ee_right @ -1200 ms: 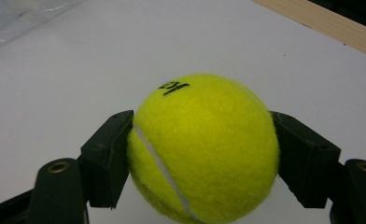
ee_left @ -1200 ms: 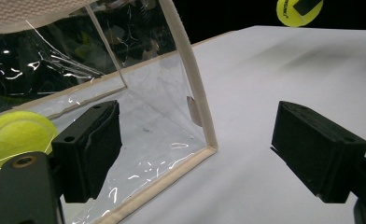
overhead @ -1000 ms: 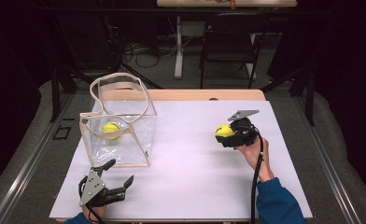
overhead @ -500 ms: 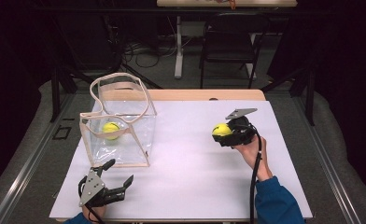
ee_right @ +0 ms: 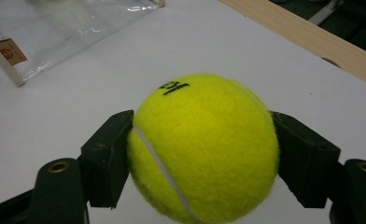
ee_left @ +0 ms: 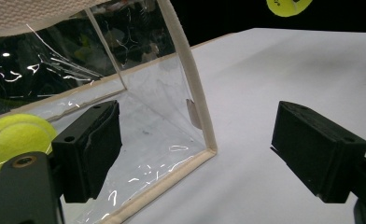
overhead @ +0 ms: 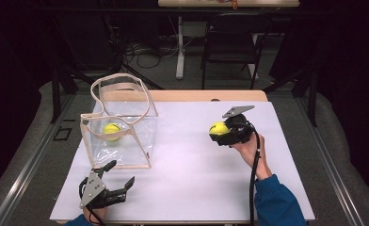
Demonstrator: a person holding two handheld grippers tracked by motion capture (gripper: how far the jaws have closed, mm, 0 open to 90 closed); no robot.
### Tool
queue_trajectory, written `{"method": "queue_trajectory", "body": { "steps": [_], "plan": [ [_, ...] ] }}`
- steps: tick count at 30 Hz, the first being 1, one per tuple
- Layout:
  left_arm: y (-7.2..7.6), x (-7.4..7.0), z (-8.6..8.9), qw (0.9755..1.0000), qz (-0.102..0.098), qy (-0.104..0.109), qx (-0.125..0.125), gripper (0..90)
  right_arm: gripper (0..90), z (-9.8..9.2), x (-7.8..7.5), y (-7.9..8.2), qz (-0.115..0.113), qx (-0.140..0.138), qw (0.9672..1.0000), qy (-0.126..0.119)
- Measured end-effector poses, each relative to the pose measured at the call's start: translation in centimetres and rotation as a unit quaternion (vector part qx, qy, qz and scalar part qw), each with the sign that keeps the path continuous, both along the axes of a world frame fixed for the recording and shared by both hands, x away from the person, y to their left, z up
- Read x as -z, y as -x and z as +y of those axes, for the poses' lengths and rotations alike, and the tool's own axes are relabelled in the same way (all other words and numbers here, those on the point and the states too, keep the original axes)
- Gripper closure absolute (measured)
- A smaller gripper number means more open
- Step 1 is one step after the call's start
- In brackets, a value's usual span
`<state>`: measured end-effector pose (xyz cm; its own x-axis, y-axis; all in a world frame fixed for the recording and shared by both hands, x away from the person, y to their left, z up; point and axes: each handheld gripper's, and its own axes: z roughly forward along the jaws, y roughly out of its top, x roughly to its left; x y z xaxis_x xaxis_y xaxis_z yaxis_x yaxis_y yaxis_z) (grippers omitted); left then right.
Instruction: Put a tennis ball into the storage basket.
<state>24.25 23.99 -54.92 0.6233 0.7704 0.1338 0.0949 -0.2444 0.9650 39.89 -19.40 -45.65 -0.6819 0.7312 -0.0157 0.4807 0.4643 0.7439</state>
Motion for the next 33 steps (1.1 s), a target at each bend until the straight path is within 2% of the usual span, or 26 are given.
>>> {"method": "queue_trajectory", "body": {
  "steps": [12,33],
  "plan": [
    [0.0,0.1,0.0,1.0,0.001,0.002,0.0,15.8,26.4,0.6,-1.0,-0.5,0.001,-0.01,0.9999,-0.005],
    [0.0,0.1,0.1,1.0,0.001,0.003,-0.005,15.8,26.4,3.0,-2.7,-1.6,-0.001,-0.037,0.9993,-0.006]
  ]
}}
